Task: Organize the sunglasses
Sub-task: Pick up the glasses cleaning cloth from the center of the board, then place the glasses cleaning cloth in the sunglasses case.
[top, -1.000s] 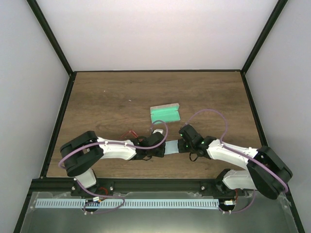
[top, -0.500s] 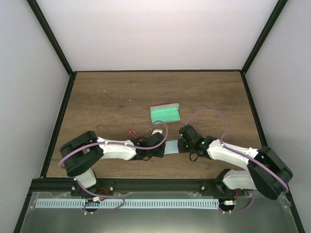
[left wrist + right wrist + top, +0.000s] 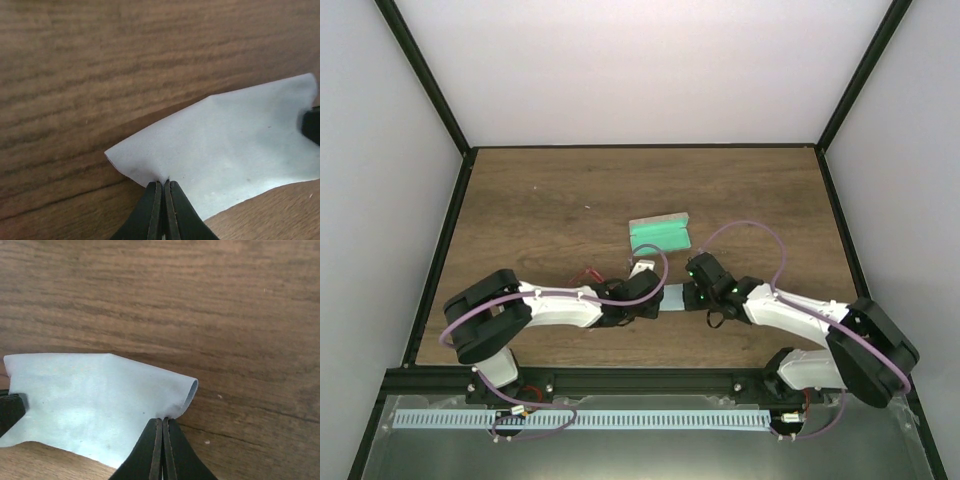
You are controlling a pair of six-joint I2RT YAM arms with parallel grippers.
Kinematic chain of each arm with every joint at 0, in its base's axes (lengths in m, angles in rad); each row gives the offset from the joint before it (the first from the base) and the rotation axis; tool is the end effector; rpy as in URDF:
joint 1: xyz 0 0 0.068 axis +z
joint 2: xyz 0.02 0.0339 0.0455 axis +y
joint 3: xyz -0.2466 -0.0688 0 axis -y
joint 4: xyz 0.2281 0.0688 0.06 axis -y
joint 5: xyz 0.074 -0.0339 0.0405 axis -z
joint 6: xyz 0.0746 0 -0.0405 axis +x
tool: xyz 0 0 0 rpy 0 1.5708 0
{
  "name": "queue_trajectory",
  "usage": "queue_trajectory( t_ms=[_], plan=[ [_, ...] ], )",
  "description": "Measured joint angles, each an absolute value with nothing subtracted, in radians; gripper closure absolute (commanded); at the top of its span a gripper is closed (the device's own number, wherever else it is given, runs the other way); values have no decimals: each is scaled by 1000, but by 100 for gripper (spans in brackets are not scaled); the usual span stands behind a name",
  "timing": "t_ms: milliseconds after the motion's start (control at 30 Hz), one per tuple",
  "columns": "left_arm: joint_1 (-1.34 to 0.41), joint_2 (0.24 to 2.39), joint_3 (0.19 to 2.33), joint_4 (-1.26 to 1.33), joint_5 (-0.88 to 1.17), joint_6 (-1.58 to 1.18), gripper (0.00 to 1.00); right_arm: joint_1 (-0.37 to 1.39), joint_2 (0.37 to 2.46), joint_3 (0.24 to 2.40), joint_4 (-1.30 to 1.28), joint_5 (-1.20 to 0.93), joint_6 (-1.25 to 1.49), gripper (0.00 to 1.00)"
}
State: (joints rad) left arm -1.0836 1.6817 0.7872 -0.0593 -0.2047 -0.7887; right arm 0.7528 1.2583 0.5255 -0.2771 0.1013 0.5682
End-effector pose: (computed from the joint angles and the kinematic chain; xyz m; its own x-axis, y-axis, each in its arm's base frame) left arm 0.1641 -0.2774 0.0983 -0.8438 0.1090 -0.5254 0.3001 0.9076 -0.2936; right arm 0.1750 0.1536 0.1147 -0.8658 -0.0775 -0.4944 -0.2077 0.9545 0.2141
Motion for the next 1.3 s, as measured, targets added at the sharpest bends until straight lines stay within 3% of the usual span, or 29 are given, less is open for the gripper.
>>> queue_trajectory(
  t_ms=[800, 1300],
  plan=[
    [-1073, 1742, 1065, -178, -484, -746, 96, 705, 1504, 879, -319, 202, 467, 99],
    [-966, 1779, 1079, -162, -533, -682, 96, 620, 1650, 1028, -325, 205, 443, 99]
  ],
)
